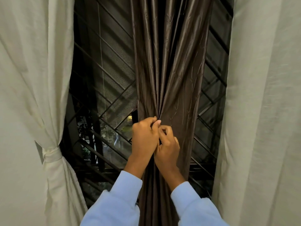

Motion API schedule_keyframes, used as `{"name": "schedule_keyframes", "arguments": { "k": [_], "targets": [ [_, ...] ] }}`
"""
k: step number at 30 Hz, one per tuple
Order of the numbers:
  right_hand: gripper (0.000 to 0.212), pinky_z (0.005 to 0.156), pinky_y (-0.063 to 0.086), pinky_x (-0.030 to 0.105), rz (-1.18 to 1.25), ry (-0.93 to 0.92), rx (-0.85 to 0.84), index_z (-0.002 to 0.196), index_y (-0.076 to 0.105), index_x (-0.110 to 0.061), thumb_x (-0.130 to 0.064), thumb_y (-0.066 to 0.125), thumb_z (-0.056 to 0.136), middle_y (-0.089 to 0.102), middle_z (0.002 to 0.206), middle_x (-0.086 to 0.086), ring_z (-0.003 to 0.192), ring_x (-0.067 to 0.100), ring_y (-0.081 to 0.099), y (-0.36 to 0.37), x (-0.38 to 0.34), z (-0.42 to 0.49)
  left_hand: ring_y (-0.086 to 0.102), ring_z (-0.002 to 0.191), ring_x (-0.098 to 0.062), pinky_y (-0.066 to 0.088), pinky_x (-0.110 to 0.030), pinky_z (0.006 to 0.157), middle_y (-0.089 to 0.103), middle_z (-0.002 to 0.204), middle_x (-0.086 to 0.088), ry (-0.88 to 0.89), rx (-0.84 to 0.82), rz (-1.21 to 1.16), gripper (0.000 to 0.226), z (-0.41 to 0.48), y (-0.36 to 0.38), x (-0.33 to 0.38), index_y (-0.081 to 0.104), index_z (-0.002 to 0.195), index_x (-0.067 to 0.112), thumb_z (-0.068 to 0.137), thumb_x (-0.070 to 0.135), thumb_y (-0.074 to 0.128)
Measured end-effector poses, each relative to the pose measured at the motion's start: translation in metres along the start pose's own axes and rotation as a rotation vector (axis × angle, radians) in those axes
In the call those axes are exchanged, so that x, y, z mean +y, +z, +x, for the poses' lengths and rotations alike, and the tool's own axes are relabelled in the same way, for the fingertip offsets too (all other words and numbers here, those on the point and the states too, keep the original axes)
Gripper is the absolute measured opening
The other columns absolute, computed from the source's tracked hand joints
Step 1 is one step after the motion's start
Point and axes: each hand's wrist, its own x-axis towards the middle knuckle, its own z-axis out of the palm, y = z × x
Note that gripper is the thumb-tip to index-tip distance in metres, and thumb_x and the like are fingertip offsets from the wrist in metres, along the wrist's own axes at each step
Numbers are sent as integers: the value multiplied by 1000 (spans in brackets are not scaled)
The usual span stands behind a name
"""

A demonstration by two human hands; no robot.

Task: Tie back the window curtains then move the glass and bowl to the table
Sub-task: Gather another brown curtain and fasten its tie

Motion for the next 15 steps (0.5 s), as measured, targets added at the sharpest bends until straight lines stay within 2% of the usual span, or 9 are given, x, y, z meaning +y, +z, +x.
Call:
{"name": "schedule_keyframes", "arguments": {
  "k": [2, 4, 7, 9, 11, 13, 15],
  "targets": [
    [21, 69, 39, 30, 32, -27, -51, 112, 68, -13, -11, 56, 95, 58, 106, -4, 80, 14, 58, -4, 0, 2, 68, 71, -12, 51, -13, 65, 73, 80, -5, -35, -4, 36, 22, 3, 1, 0, 73, 99, 6, 84, 23, 71],
    [26, 71, 37, 28, 72, -66, -130, 115, 68, -16, -19, 49, 97, 57, 103, -8, 81, 10, 56, -11, 2, 6, 67, 72, -12, 54, -24, 68, 72, 80, -4, -45, -12, 79, 17, 5, 2, -2, 73, 96, 7, 85, 20, 69],
    [29, 78, 36, 26, 57, -77, -164, 119, 69, -30, -35, 48, 100, 56, 98, -15, 85, 2, 56, -24, 15, 14, 64, 69, -11, 51, -23, 67, 71, 77, -3, -54, -12, 110, 11, 8, 0, -5, 71, 91, 8, 84, 14, 68],
    [21, 85, 39, 31, 57, 39, -88, 111, 72, -36, -38, 58, 95, 56, 98, -16, 92, 1, 57, -32, 33, 19, 63, 67, -13, 53, -28, 68, 68, 73, -1, -58, -24, 113, 6, 11, -1, -8, 70, 87, 8, 83, 12, 68],
    [10, 90, 44, 44, 61, 186, 13, 97, 71, -35, -34, 69, 87, 55, 103, -12, 99, 6, 56, -37, 54, 30, 61, 65, -12, 55, -31, 69, 66, 69, 2, -65, -43, 125, 3, 14, -1, -12, 70, 84, 9, 82, 11, 68],
    [25, 92, 47, 50, 124, 328, 84, 98, 60, -30, -26, 77, 80, 51, 110, -5, 104, 14, 54, -41, 72, 46, 60, 63, -11, 55, -30, 68, 64, 68, 3, -70, -49, 125, 3, 16, -1, -16, 70, 84, 9, 82, 11, 68],
    [47, 99, 46, 40, 318, 549, 75, 115, 51, -23, -20, 81, 78, 47, 121, 0, 113, 16, 50, -47, 81, 68, 59, 64, -9, 53, -26, 67, 63, 70, 5, -68, -51, 118, 5, 16, 0, -17, 70, 86, 9, 82, 12, 68]
  ]
}}
